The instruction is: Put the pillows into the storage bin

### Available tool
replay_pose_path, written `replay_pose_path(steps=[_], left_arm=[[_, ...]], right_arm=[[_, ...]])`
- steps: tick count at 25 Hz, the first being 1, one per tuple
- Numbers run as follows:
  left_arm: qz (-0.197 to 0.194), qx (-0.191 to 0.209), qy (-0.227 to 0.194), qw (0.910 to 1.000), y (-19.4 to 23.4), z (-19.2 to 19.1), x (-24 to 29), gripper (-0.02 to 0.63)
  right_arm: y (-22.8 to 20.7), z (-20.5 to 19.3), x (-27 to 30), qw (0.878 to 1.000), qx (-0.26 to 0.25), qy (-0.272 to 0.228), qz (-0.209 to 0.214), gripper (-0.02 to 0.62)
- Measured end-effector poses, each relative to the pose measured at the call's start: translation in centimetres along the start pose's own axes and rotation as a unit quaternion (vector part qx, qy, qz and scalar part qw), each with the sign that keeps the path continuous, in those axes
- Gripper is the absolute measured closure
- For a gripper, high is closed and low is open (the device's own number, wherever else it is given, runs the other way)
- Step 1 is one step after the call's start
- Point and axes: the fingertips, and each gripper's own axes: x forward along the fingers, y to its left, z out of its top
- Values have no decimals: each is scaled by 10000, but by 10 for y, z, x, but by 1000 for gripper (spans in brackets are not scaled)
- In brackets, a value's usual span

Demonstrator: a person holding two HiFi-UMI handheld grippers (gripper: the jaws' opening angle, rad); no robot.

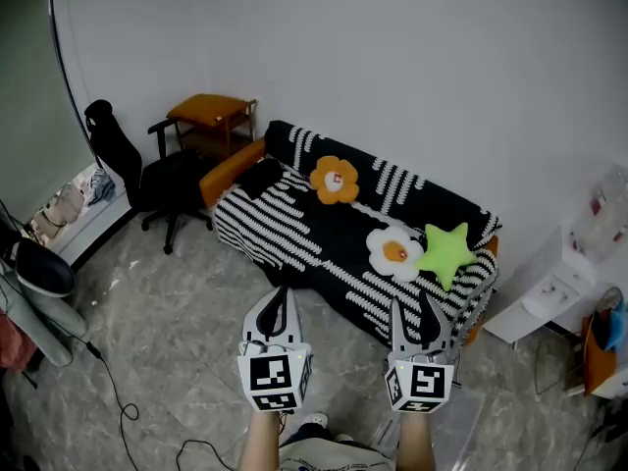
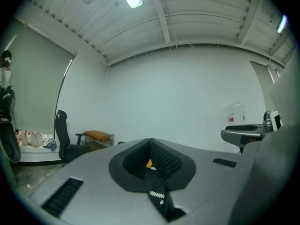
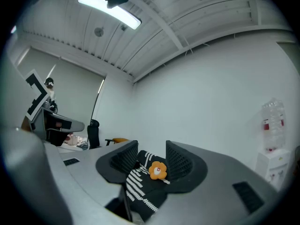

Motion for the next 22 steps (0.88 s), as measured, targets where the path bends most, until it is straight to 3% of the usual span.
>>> replay_pose_path(steps=[5, 15, 22], left_arm=[[-92, 25, 38, 9999, 20, -7, 15, 591], [-129, -56, 270, 9995, 39, -32, 45, 592], [-95, -67, 351, 9993, 43, -37, 100, 592]], right_arm=[[16, -10, 18, 10000, 40, 62, -64, 340], [23, -36, 45, 9993, 109, 330, -107, 333], [9, -52, 99, 9989, 230, 404, -28, 333]])
